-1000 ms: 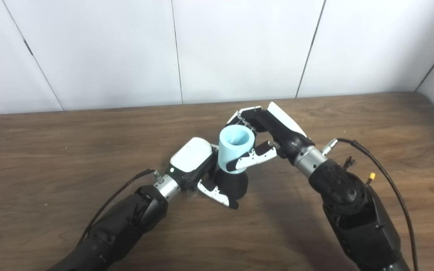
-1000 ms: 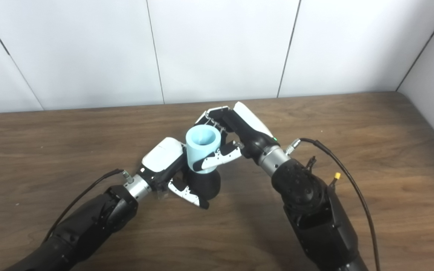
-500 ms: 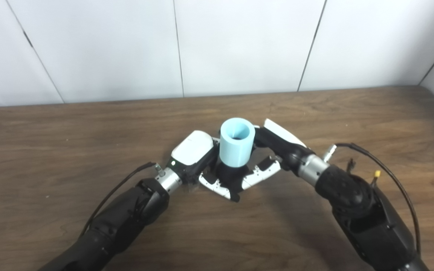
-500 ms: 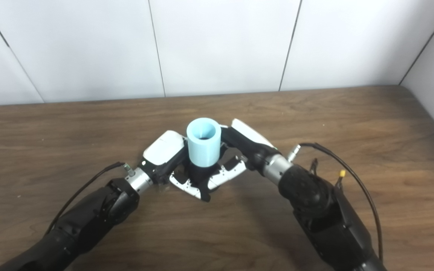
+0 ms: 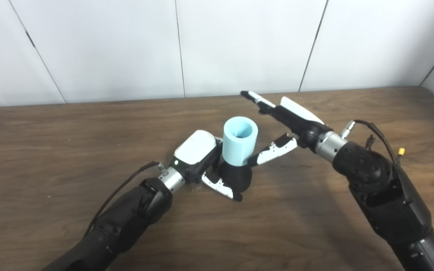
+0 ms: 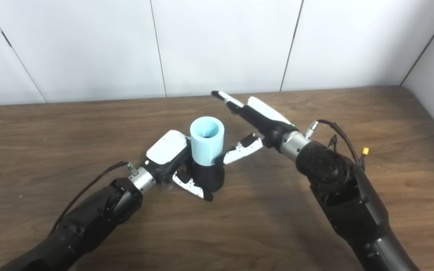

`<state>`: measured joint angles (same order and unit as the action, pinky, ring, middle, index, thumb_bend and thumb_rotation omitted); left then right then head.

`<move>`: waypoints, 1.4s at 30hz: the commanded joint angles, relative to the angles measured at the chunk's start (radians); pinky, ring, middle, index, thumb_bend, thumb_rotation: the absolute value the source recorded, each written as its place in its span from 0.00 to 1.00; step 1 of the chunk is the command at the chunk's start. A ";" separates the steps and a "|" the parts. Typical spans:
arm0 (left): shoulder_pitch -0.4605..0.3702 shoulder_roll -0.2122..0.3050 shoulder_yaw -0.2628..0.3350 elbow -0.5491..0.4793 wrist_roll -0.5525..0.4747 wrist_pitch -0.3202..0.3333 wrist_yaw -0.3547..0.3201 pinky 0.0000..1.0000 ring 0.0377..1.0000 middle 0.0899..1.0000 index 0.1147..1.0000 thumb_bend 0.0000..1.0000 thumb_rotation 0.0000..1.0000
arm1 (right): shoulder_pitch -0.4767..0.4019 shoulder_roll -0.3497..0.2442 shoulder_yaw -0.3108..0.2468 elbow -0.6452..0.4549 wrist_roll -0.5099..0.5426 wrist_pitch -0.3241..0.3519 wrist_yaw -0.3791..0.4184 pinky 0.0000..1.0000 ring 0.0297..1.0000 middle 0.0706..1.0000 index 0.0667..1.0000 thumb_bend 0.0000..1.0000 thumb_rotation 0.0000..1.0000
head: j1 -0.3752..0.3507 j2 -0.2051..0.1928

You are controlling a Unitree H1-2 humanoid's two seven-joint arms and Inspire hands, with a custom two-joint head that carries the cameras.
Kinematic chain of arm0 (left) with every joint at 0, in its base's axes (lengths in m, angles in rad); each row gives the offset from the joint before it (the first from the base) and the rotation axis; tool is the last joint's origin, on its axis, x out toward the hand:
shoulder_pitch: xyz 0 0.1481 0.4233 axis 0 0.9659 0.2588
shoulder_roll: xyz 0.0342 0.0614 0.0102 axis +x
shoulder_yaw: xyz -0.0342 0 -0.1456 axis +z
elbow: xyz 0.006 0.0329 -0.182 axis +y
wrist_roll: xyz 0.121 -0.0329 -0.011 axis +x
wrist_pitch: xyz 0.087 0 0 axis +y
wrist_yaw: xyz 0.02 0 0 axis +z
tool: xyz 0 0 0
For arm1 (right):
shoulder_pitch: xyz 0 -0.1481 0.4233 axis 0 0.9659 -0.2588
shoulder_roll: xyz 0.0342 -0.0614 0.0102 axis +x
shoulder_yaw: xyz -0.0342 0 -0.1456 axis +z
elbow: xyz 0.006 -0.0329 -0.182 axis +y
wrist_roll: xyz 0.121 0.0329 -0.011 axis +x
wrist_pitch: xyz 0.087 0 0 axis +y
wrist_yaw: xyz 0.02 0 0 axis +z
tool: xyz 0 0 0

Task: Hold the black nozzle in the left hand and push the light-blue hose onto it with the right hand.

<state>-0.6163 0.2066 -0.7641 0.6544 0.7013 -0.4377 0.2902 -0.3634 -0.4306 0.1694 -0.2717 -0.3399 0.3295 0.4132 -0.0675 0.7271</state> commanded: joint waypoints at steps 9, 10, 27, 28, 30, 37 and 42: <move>0.175 -0.031 -0.083 0.140 0.068 0.040 -0.127 0.28 0.38 0.41 0.44 0.50 0.00 | -0.027 -0.053 -0.118 -0.140 0.149 -0.208 -0.024 1.00 1.00 1.00 1.00 1.00 0.30 | 0.002 0.003; 0.174 -0.031 -0.083 0.143 0.070 0.036 -0.124 0.28 0.38 0.41 0.44 0.50 0.00 | -0.022 -0.068 -0.114 -0.145 0.157 -0.246 -0.014 1.00 1.00 1.00 1.00 1.00 0.31 | 0.003 0.004; 0.168 -0.034 -0.079 0.161 0.062 0.030 -0.134 0.30 0.37 0.41 0.46 0.50 0.00 | -0.009 -0.117 -0.016 -0.299 0.045 -0.421 0.075 0.99 1.00 1.00 1.00 0.89 0.55 | -0.003 0.001; 0.168 -0.034 -0.078 0.162 0.063 0.030 -0.131 0.30 0.37 0.41 0.46 0.50 0.00 | -0.014 -0.121 -0.011 -0.302 0.045 -0.422 0.087 0.99 1.00 1.00 1.00 0.91 0.51 | -0.003 0.001; 0.167 -0.034 -0.079 0.163 0.063 0.025 -0.129 0.29 0.37 0.40 0.46 0.50 0.00 | -0.024 -0.128 0.001 -0.299 0.046 -0.429 0.114 0.99 1.00 1.00 1.00 0.94 0.49 | -0.001 0.002; 0.167 -0.036 -0.081 0.164 0.066 0.029 -0.133 0.29 0.37 0.40 0.46 0.50 0.00 | -0.037 -0.133 0.047 -0.281 -0.023 -0.458 0.164 0.96 1.00 1.00 1.00 0.96 0.66 | -0.001 0.002; 0.168 -0.036 -0.080 0.167 0.066 0.024 -0.125 0.29 0.37 0.40 0.45 0.50 0.00 | -0.042 -0.136 0.069 -0.269 -0.072 -0.434 0.207 0.98 1.00 1.00 1.00 0.92 0.78 | -0.001 0.002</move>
<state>-0.6215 0.1980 -0.7580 0.6714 0.7022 -0.4420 0.2896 -0.3531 -0.5384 0.2487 -0.5170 -0.3925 -0.0893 0.6175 -0.0675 0.7271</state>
